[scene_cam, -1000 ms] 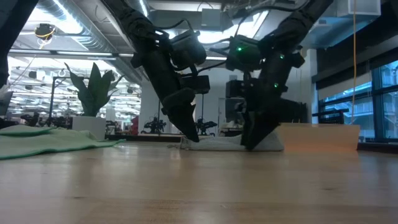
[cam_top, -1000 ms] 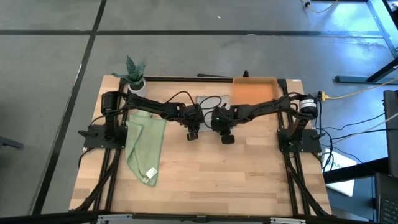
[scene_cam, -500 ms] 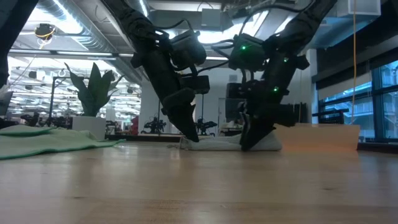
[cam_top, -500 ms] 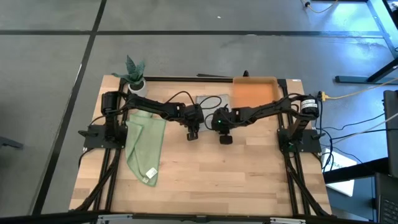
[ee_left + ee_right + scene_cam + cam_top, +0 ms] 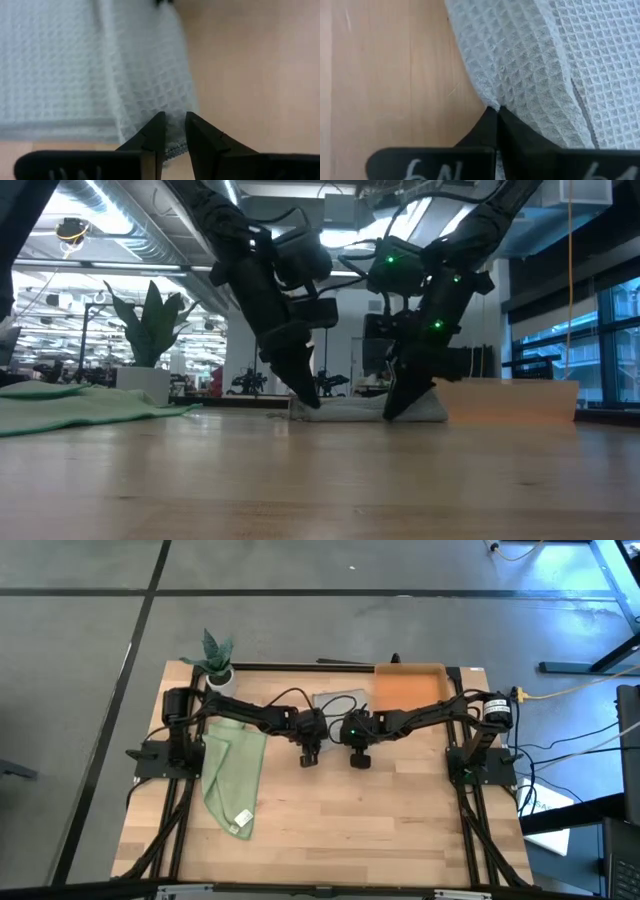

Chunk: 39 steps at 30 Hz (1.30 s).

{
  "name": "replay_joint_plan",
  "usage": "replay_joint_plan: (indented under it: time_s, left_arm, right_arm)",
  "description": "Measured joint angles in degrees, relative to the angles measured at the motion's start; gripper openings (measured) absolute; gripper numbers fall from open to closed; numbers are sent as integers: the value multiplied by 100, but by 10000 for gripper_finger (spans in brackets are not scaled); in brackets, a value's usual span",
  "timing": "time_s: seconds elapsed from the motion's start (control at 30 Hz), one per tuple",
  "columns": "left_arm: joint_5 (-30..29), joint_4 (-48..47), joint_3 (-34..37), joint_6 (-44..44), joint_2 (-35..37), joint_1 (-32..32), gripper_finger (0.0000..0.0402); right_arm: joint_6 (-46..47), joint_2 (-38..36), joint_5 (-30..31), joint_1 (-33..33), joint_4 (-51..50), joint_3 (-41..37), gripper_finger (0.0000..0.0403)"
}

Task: Roll microfiber towels into tight, uniform cylinder then place into a basket
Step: Roll the gray microfiber towel

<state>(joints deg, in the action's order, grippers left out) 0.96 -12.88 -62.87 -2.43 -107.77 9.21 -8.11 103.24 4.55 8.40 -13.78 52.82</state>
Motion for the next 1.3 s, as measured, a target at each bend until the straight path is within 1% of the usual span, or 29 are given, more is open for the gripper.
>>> replay_joint_plan:
  time_s: [0.2, 0.33, 0.57, 0.67, 0.8, 0.9, 1.03, 1.3]
  left_arm:
    - [-6, -7, -8, -470, 8, -348, 66]
    - [-408, -8, -8, -523, 15, -515, 66]
    - [-814, -19, -6, -626, 94, -675, 66]
    - [-931, -59, -6, -626, 254, -710, 66]
    - [-948, -149, -5, -564, 440, -694, 66]
    - [-952, -271, -4, -551, 539, -659, 66]
    - [-954, -471, -4, -519, 563, -670, 66]
    - [-943, -488, -2, -516, 585, -913, 66]
  right_arm:
    - [62, 1, -34, 0, -4, -2, 3]
    - [187, 4, -103, -7, -7, -2, 2]
    - [198, 7, -201, -9, -11, -1, 2]
    - [259, 14, -656, 23, -229, 125, 1]
    - [423, 39, -1264, 34, -688, 393, 1]
    - [555, 50, -1882, 73, -1025, 603, 1]
    - [955, 48, -2582, 159, -1273, 746, 1]
    - [1909, 37, -3906, 474, -1370, 776, 0]
